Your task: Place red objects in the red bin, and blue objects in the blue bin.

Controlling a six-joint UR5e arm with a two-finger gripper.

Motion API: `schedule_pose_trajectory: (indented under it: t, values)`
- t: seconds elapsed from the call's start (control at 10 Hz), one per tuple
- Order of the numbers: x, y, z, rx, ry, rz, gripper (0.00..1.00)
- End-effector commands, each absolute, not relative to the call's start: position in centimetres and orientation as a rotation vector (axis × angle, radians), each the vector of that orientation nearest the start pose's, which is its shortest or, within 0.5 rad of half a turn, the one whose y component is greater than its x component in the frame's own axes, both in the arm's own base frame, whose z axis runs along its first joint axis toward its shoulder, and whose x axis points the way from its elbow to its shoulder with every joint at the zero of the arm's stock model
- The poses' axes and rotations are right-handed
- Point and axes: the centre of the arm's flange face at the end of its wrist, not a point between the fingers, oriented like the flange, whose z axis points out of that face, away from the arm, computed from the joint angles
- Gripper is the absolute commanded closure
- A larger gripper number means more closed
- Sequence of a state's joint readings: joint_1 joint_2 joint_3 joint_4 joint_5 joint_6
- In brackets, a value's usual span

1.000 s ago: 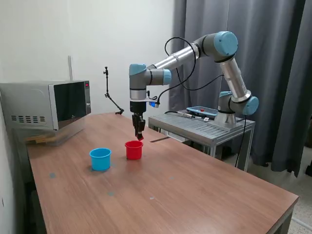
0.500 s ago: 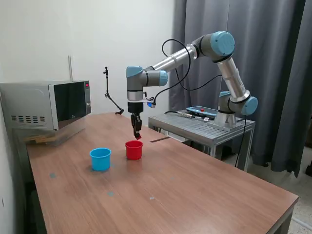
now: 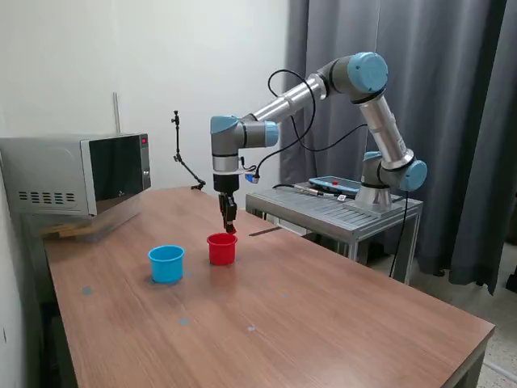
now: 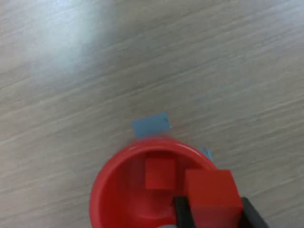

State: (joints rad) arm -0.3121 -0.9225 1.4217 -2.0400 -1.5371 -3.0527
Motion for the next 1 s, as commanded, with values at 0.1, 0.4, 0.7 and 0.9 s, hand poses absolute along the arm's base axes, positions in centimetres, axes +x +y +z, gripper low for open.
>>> schedule_pose_trajectory:
  t: [0.1, 0.4, 0.7, 0.9]
  values:
    - [-70.6, 9.6, 20.4, -1.718, 2.642, -0.065, 1.00]
    - [-70.7, 10.0, 20.4, -1.714, 2.653, -0.052, 1.00]
    - [-70.8, 10.7, 20.0, -1.699, 2.660, -0.056, 1.00]
    - [-70.8, 10.8, 20.1, -1.693, 2.665, -0.054, 0.00]
